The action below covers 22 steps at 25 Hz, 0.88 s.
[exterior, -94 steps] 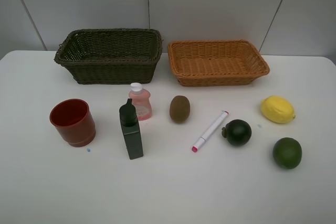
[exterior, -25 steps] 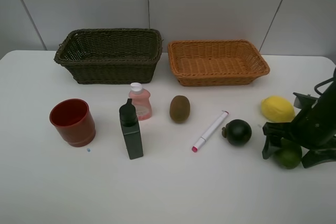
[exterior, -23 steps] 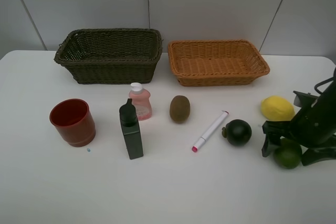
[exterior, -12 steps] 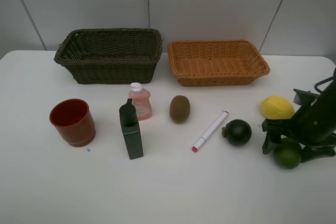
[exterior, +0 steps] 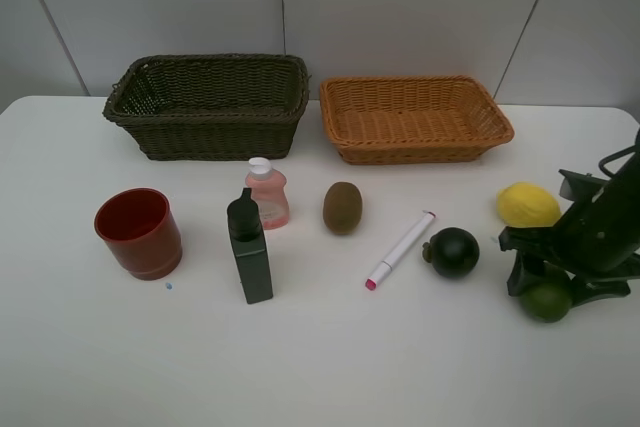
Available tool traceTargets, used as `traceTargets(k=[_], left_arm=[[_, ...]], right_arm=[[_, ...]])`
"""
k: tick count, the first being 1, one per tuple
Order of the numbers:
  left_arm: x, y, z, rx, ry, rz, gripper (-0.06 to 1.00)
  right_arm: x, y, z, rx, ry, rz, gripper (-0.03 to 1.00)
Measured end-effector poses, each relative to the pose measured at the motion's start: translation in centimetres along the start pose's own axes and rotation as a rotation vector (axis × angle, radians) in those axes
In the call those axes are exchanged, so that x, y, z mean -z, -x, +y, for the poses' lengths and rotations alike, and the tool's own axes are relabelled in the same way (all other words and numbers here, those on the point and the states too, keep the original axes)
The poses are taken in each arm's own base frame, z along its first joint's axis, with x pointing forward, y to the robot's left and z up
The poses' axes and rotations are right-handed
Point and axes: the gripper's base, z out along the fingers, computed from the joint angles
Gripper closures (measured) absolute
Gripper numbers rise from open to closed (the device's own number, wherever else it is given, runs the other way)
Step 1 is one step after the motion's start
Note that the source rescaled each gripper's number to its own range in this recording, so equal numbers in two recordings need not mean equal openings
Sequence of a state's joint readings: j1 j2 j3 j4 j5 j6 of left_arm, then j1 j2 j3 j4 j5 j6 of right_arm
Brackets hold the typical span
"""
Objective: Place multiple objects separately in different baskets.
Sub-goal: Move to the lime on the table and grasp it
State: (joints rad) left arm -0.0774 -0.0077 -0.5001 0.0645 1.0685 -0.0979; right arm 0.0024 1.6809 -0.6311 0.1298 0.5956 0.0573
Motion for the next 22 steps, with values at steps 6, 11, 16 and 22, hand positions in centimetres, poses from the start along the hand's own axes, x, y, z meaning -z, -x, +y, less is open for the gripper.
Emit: traceTargets(k=[6,11,16,22], left_arm=[[0.0,0.0,0.0,0.0,0.0,0.0,0.0],[0.0,0.0,0.0,0.0,0.0,0.0,0.0],[0.0,0.0,0.0,0.0,0.0,0.0,0.0],[0.0,0.0,0.0,0.0,0.0,0.0,0.0]], right_arm=[[0.0,0.0,0.0,0.002,-0.001,0.0,0.37],[0.0,0.0,0.0,0.002,-0.001,0.001,0.37],[0.0,-0.5,0.0,0.002,-0.004,0.05,0.37],[2.9,0.4,0.4,0.02,0.002,0.085,0.37]])
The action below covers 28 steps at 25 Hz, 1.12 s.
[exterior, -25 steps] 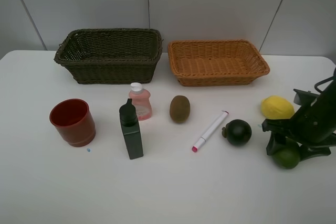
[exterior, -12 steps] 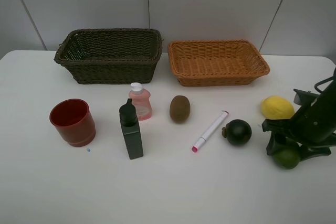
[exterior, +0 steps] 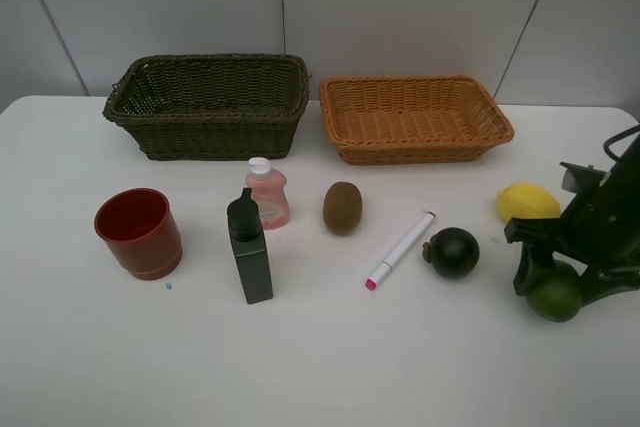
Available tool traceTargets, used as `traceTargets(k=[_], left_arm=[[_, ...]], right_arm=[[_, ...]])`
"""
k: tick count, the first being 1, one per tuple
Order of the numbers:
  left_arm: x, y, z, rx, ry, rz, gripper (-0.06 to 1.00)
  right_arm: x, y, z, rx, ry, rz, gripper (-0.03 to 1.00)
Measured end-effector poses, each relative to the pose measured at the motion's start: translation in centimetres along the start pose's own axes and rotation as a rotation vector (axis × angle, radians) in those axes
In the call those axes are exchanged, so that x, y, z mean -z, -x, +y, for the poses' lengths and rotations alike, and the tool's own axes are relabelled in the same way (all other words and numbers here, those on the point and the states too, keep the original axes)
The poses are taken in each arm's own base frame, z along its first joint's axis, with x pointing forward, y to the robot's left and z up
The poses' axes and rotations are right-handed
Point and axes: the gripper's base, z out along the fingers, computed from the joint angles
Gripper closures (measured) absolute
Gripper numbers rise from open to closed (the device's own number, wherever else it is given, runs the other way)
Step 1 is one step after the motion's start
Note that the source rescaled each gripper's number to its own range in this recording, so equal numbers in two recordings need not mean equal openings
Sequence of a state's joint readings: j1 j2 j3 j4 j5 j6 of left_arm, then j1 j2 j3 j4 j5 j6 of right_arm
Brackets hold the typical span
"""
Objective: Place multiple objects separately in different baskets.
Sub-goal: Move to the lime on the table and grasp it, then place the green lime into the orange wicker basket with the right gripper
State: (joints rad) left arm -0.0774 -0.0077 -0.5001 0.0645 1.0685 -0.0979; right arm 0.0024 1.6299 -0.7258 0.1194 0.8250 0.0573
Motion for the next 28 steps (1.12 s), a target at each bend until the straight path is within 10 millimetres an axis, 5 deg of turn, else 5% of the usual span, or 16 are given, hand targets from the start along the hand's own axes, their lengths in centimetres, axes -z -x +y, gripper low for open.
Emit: traceTargets(k=[8,13,19,28], left_arm=[[0.0,0.0,0.0,0.0,0.0,0.0,0.0],[0.0,0.0,0.0,0.0,0.0,0.0,0.0],[0.0,0.0,0.0,0.0,0.0,0.0,0.0],[0.0,0.0,0.0,0.0,0.0,0.0,0.0]], right_arm=[[12.8,1.3,0.6,0.057,-0.045,-0.291,0.37],[17.7,2.1,0.6,0.077,-0.09,-0.417,0.37],[19.8,3.2,0.9,0.086,-0.083,-0.525,0.37],[18.7,10.7,6.8,0.255,-0.097,-0.501,0.37]])
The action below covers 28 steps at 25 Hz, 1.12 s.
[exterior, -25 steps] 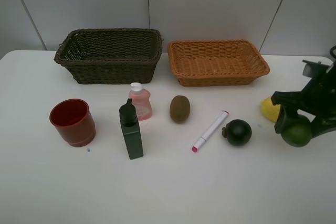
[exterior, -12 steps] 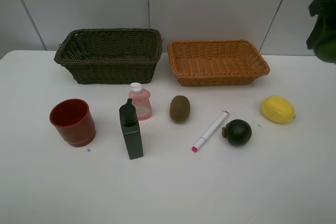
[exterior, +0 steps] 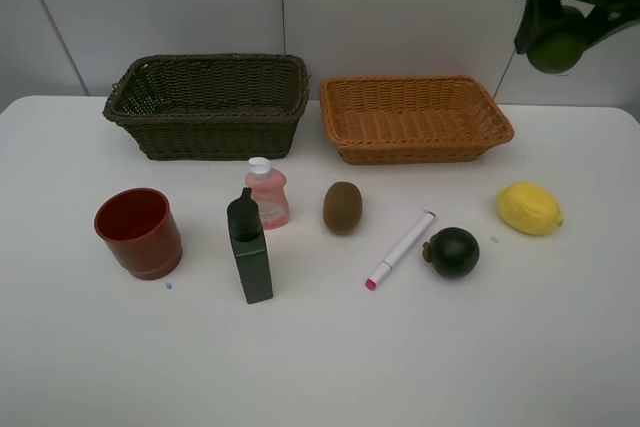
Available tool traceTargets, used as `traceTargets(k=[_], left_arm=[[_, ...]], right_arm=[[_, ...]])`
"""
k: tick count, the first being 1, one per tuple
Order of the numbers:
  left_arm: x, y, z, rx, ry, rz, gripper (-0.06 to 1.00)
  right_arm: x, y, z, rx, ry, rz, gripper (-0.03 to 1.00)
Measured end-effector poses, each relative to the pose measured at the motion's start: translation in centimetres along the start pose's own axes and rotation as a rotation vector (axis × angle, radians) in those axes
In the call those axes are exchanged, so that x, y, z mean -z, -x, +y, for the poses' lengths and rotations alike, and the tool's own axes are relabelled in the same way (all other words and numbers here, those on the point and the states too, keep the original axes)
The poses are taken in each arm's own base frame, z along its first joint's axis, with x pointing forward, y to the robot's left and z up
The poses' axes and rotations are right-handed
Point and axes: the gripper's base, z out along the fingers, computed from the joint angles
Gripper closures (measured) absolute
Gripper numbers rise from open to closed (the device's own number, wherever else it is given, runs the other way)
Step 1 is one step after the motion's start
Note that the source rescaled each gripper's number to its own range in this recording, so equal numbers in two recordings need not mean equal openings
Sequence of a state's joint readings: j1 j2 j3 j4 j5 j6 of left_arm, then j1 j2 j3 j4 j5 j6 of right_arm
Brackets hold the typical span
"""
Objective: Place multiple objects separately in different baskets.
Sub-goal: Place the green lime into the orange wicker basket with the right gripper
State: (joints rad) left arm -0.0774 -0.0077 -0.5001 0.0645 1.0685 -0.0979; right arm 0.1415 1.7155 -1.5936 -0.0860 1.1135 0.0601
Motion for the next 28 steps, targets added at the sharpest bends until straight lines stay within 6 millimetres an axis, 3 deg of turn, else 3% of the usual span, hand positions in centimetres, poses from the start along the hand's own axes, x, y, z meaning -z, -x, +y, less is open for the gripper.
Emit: traceTargets(k=[6,11,23,28], left_arm=[[0.0,0.0,0.0,0.0,0.0,0.0,0.0],[0.0,0.0,0.0,0.0,0.0,0.0,0.0],[0.0,0.0,0.0,0.0,0.0,0.0,0.0],[0.0,0.0,0.0,0.0,0.0,0.0,0.0]], right_arm=[[-4.6,4.1,1.8,0.035,0.012,0.007,0.37],[-8.6,5.9,2.3,0.037,0.012,0.025,0.37],[-17.2,5.0,3.2,0.045,0.02,0.137,0.37],[-19.5,4.5,3.4,0.048,0.02,0.161,0.37]])
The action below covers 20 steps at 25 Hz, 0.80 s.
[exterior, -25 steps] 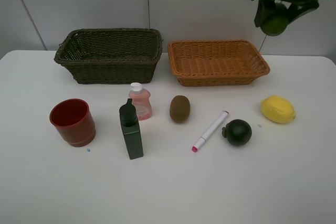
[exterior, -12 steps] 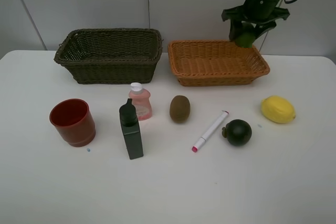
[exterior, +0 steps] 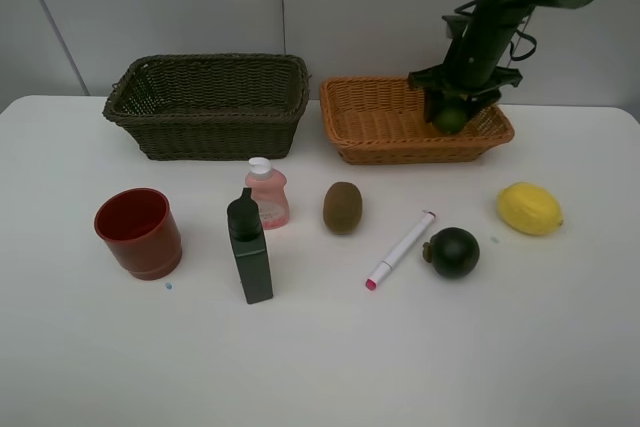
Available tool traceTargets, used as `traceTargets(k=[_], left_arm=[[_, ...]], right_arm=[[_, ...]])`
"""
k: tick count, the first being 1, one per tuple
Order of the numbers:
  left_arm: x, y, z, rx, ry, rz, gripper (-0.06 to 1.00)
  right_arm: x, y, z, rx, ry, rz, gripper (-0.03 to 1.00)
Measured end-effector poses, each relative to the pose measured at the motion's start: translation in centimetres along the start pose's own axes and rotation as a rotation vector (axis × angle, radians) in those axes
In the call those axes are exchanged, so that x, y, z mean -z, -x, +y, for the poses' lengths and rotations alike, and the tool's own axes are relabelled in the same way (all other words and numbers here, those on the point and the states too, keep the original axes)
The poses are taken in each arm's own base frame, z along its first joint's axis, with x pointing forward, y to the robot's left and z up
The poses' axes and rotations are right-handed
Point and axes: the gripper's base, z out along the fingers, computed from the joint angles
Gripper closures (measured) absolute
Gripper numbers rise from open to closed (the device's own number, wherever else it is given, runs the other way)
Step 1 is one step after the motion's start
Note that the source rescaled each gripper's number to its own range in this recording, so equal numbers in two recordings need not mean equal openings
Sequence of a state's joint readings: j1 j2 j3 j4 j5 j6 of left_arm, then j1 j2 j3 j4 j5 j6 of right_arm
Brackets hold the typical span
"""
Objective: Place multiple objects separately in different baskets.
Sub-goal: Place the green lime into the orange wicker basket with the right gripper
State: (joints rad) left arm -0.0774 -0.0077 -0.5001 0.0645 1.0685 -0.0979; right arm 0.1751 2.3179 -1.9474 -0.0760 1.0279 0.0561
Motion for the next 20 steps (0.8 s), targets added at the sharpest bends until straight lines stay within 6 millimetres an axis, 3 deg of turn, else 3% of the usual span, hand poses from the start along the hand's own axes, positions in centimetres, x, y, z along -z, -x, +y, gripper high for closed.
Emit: traceTargets(k=[5,20], left_arm=[[0.0,0.0,0.0,0.0,0.0,0.0,0.0],[0.0,0.0,0.0,0.0,0.0,0.0,0.0]], right_arm=[[-1.4,-0.2,0.1,0.002,0.0,0.024,0.37],[-1.5,-0.1,0.0,0.007,-0.007,0.011,0.37]])
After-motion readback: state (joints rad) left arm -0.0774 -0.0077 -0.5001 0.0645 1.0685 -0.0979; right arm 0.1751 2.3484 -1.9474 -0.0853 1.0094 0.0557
